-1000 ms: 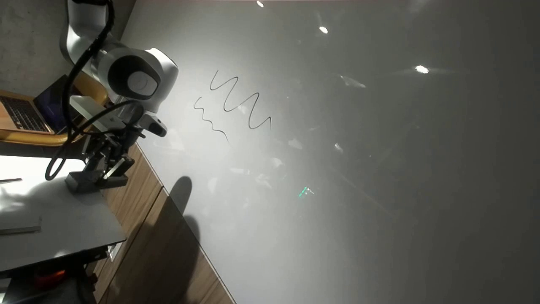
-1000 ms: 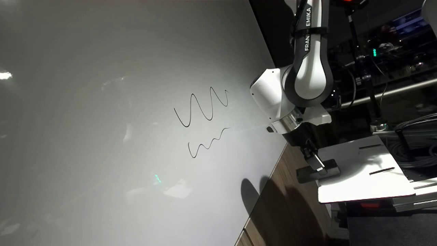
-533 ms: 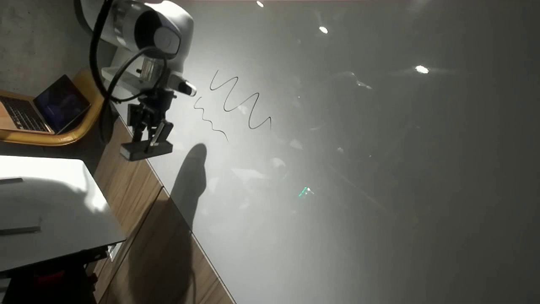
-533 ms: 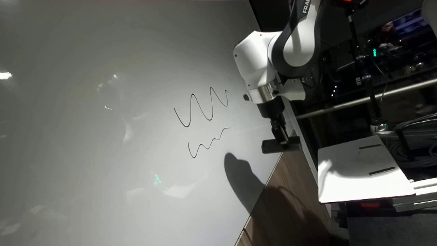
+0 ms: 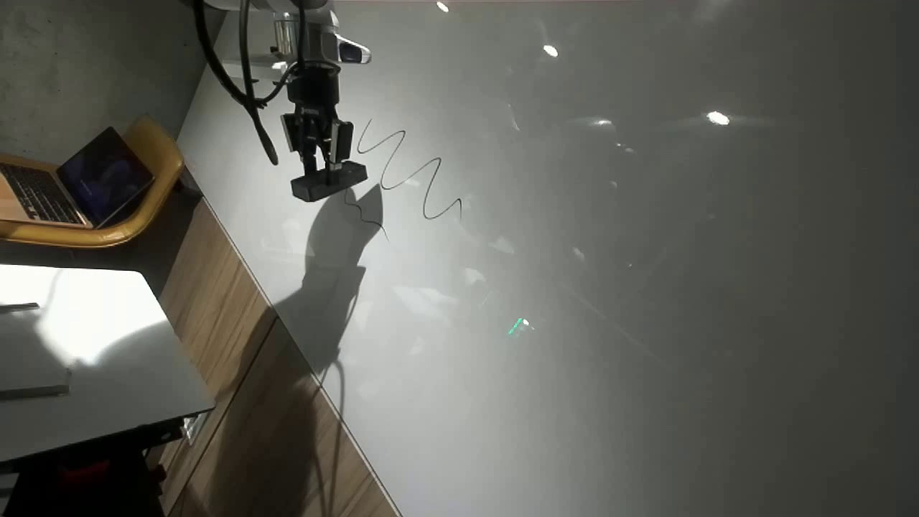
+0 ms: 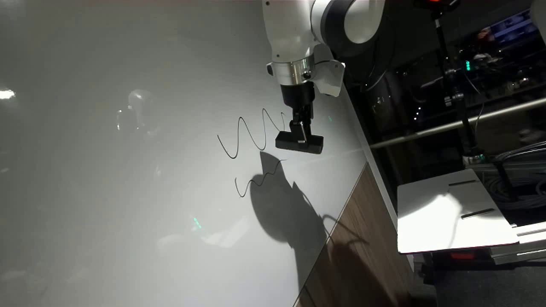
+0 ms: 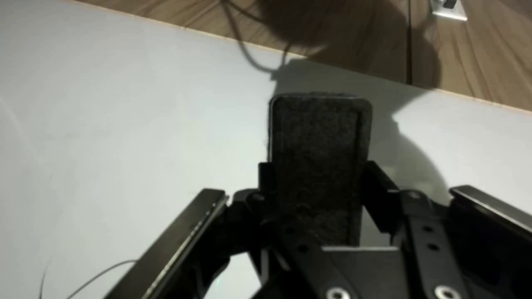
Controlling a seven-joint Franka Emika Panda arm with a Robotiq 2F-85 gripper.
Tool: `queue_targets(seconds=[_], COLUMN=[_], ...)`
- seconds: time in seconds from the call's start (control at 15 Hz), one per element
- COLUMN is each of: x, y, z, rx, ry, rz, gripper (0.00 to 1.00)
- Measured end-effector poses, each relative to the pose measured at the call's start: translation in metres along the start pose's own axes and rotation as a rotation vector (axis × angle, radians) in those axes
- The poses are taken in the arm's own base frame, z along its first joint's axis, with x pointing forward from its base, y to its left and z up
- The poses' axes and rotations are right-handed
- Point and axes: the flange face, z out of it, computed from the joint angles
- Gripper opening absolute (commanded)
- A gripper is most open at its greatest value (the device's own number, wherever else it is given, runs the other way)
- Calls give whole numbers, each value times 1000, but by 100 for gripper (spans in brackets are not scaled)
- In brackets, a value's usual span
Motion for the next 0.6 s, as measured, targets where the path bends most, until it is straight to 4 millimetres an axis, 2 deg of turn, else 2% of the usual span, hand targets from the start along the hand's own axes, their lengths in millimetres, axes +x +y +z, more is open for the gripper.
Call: queue_targets(seconds=[0.13,0.47,0.6], x=[7,23,32], y=[-19,-86,-96], z=[-12,-55,-69], rx=[-17,-63,-95], ry=[57,258,337], rz=[-9,-77,-90], gripper=[29,29,29])
